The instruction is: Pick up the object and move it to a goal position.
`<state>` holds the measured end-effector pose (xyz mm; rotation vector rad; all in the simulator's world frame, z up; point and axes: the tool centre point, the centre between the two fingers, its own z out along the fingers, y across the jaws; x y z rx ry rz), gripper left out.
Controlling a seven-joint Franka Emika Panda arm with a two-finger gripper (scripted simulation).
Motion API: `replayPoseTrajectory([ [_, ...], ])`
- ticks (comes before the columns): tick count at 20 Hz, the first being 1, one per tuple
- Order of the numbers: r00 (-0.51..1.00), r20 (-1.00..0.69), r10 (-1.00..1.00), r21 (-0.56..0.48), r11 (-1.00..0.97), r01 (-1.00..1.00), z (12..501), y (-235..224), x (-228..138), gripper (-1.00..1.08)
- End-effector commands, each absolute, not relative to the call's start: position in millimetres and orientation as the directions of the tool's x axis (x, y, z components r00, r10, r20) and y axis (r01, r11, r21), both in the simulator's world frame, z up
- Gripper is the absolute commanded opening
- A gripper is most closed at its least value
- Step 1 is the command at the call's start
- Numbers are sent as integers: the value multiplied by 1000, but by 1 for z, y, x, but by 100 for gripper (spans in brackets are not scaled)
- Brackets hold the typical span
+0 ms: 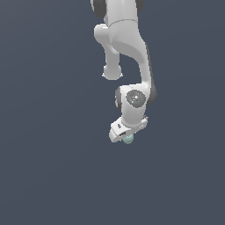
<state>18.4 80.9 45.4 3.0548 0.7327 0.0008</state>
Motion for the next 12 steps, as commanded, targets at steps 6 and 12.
replayPoseTrajectory([
  [6,891,0,453,0,-891,453,46,80,18,-100],
  [12,891,0,453,0,-891,453,58,71,17,-100],
])
